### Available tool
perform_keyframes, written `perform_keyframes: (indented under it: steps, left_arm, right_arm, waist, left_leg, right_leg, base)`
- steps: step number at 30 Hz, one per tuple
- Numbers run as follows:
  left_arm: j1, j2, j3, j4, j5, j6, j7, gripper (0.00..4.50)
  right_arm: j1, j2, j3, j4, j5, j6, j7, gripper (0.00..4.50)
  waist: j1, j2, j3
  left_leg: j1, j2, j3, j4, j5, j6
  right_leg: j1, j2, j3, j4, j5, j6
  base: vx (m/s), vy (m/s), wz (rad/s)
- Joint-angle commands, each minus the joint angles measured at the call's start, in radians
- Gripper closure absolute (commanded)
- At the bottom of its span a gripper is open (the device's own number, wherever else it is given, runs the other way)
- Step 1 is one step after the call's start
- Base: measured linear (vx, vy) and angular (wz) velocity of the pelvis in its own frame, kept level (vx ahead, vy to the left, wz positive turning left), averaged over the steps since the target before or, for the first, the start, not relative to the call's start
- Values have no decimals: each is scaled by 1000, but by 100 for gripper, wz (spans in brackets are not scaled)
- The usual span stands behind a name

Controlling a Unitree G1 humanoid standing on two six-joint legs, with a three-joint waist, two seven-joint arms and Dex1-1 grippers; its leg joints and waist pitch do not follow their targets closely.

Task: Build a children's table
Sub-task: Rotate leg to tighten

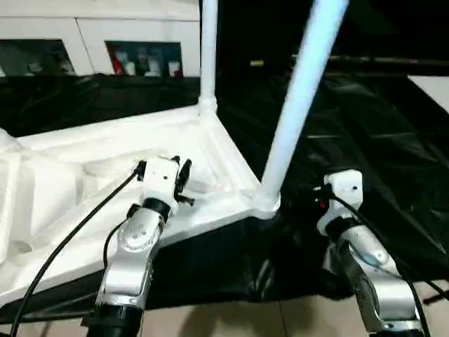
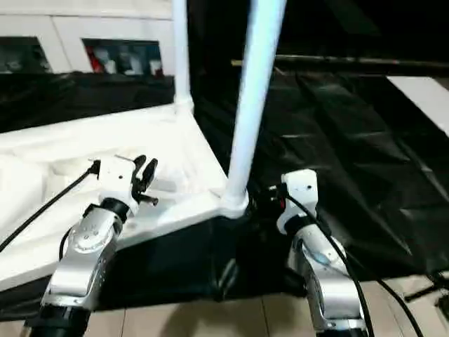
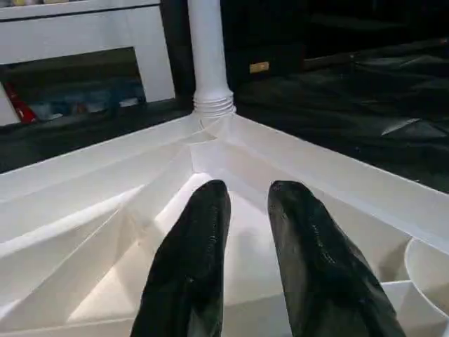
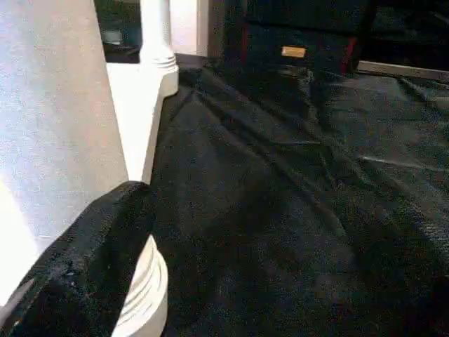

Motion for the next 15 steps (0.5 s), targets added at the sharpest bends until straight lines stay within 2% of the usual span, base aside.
perform_keyframes:
  steps: [1, 2, 3, 4, 5, 6, 7, 8, 9, 10, 11, 12, 13, 14, 15]
  left_arm:
    - [-4, -2, -10, -13, -3, 7, 4, 329]
    - [-4, -2, -11, -12, -3, 6, 5, 329]
    - [-4, -1, -12, -12, -4, 6, 5, 329]
    - [-4, 0, -13, -12, -5, 5, 6, 329]
    - [-3, 1, -15, -12, -5, 5, 6, 329]
    - [-3, 2, -16, -12, -6, 5, 6, 329]
    - [-4, 2, -17, -10, -6, 5, 6, 329]
    - [-5, 2, -17, -9, -6, 5, 7, 329]
    - [-6, 2, -18, -9, -6, 5, 7, 329]
    - [-6, 3, -18, -9, -6, 5, 7, 329]
    - [-6, 3, -19, -9, -6, 5, 7, 329]
    - [-7, 3, -20, -8, -6, 4, 8, 329]
    - [-7, 3, -21, -8, -6, 4, 9, 329]
    - [-7, 3, -21, -7, -5, 4, 10, 329]
    - [-8, 4, -21, -7, -6, 3, 11, 329]
  right_arm:
    - [-6, -6, 0, 8, -4, 10, 2, 2]
    - [-6, -6, 0, 9, -4, 9, 1, 2]
    - [-6, -7, 0, 9, -4, 8, 1, 2]
    - [-6, -7, -1, 8, -3, 9, 0, 2]
    - [-6, -8, -1, 6, -2, 9, -1, 2]
    - [-5, -8, -1, 6, -2, 9, -1, 2]
    - [-6, -8, -2, 7, -2, 9, -1, 2]
    - [-7, -9, -2, 8, -2, 9, -2, 2]
    - [-7, -9, -2, 8, -1, 9, -2, 2]
    - [-8, -9, -2, 9, -1, 9, -3, 2]
    - [-9, -9, -1, 9, 0, 9, -3, 2]
    - [-9, -9, -1, 10, 0, 9, -2, 2]
    - [-9, -10, 0, 10, -1, 8, -2, 2]
    - [-9, -9, 0, 11, -1, 8, -2, 2]
    - [-9, -9, 0, 12, -2, 8, -2, 2]
  waist:
    - [13, -1, -57]
    - [4, 4, -55]
    - [1, 2, -61]
    - [4, 6, -62]
    - [4, 1, -62]
    - [7, 1, -61]
    - [10, -1, -61]
    - [12, 0, -61]
    - [10, 7, -63]
    - [7, 10, -64]
    - [2, 11, -65]
    - [-19, 15, -72]
    - [-19, 15, -72]
    - [-22, 0, -67]
    - [-13, -11, -62]
  left_leg:
    - [-25, -51, 21, -42, 144, 168]
    - [4, -35, 12, -52, 135, 146]
    - [-1, -39, 4, -48, 165, 152]
    - [0, -44, 5, -45, 170, 156]
    - [-9, -53, 4, -41, 165, 158]
    - [-14, -57, 5, -41, 156, 153]
    - [-22, -62, 5, -40, 137, 137]
    - [-26, -63, 4, -41, 131, 127]
    - [-14, -57, -6, -48, 147, 109]
    - [-3, -51, -13, -52, 162, 114]
    - [8, -44, -21, -54, 180, 128]
    - [67, -6, -57, -57, 260, 225]
    - [67, -6, -57, -57, 260, 225]
    - [55, -20, -60, -40, 309, 328]
    - [22, -54, -35, -23, 277, 318]
  right_leg:
    - [90, 9, 38, -47, 283, -248]
    - [72, 19, 28, -39, 267, -255]
    - [87, 20, 26, -36, 275, -238]
    - [89, 19, 27, -39, 282, -229]
    - [99, 21, 35, -44, 291, -219]
    - [106, 21, 39, -48, 290, -215]
    - [118, 23, 47, -54, 292, -211]
    - [122, 24, 49, -56, 293, -207]
    - [119, 35, 43, -51, 314, -184]
    - [111, 38, 36, -45, 321, -172]
    - [102, 40, 29, -38, 324, -159]
    - [47, 28, 1, -8, 279, -139]
    - [47, 28, 1, -8, 279, -139]
    - [47, 10, 9, -17, 225, -137]
    - [79, 9, 32, -38, 240, -154]
  base:
    - [0, 0, 0]
    - [18, 6, 21]
    - [0, 0, 0]
    - [0, 0, 0]
    - [0, 0, 0]
    - [0, 0, 0]
    - [0, 0, 0]
    - [0, 0, 0]
    - [0, 0, 0]
    - [0, 0, 0]
    - [0, 0, 0]
    - [61, -27, 6]
    - [61, -27, 6]
    - [53, -57, 1]
    - [0, 0, 0]
